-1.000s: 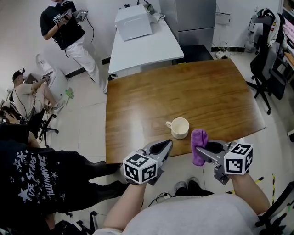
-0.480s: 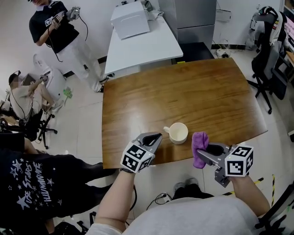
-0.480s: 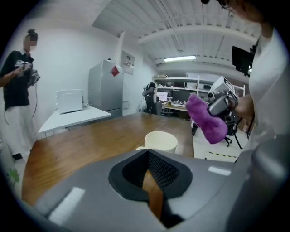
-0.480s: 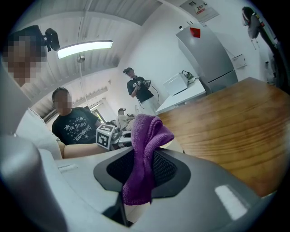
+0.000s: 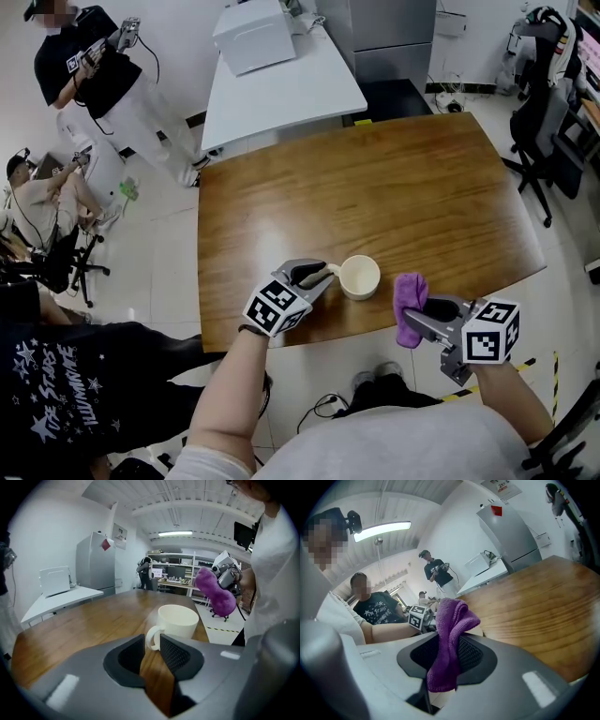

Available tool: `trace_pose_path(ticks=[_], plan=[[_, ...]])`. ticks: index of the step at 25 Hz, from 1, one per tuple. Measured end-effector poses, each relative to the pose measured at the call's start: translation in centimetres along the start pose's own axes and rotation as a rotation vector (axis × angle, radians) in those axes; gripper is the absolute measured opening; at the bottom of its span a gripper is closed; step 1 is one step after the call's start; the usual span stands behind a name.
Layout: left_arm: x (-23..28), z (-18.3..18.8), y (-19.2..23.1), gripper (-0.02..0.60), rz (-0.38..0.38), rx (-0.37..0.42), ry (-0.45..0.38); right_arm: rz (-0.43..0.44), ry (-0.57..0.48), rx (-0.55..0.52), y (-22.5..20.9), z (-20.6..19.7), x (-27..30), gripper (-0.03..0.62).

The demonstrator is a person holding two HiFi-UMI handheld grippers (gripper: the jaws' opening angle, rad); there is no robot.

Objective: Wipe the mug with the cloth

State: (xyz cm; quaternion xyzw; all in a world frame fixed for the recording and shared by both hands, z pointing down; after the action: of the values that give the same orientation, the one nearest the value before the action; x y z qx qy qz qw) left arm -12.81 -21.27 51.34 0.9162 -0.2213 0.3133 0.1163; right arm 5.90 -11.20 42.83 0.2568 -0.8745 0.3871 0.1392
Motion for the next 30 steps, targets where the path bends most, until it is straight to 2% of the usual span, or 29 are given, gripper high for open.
trace_pose_path(ticks=[5, 7, 9, 15, 24, 30], plan=[[1.1, -0.2, 0.5, 0.094, -0.019, 0.003, 0.031, 0.007, 0.014, 0.001, -0.1, 0.0, 0.4, 0.109], [1.4, -0.2, 0.6, 0.092, -0.007, 0.008, 0.032, 0.014, 0.011, 0.007, -0.2, -0.1, 0.7, 0.109], [1.5, -0.3, 0.7, 0.042, 0.007, 0.011, 0.025, 0.018, 0.013, 0.008, -0.3, -0.2, 0.9, 0.109], [1.0, -0.4, -0.2, 0.04, 0.044, -0.003, 0.041, 0.024, 0.032, 0.002, -0.4, -0.4, 1.1, 0.109], [-0.4, -1.6, -3.1, 0.044, 0.083, -0.068, 0.059, 0.066, 0.052, -0.035, 0.6, -0.9, 2.6, 0.109], [-0.5, -1.7, -4.5, 0.043, 0.091, -0.095, 0.046, 0.122, 0.127, -0.084, 1.9, -2.7, 6.2, 0.109]])
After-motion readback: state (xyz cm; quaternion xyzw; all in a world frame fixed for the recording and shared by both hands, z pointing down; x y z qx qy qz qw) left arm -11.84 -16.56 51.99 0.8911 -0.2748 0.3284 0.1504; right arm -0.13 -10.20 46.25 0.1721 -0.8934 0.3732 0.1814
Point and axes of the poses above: the fingertips, and each gripper's own axes: x forward along the fingers, y to its left, z out of its top, the point moved 4 cm from there along -x, backward along the fingers, and after that the axes turned 5 degrees about y, right-handed, at the moved point
